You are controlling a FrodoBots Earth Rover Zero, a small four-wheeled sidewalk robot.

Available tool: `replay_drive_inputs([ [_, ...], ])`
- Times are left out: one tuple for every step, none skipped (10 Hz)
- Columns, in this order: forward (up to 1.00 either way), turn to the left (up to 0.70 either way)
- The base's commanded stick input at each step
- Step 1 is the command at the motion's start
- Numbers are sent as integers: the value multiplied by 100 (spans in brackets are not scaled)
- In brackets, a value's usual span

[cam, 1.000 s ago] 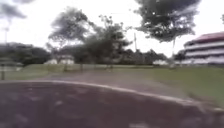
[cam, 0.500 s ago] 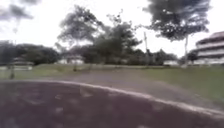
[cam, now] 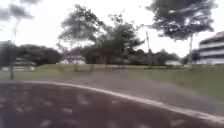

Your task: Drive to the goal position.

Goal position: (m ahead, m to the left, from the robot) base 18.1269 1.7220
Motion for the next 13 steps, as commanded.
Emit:
replay_drive_inputs([
  [70, 0],
  [70, 0],
  [70, 0],
  [70, 0],
  [70, 0],
  [70, 0],
  [70, 0],
  [70, 0],
  [70, 0],
  [70, 0],
  [70, 0],
  [70, 0],
  [70, 0],
])
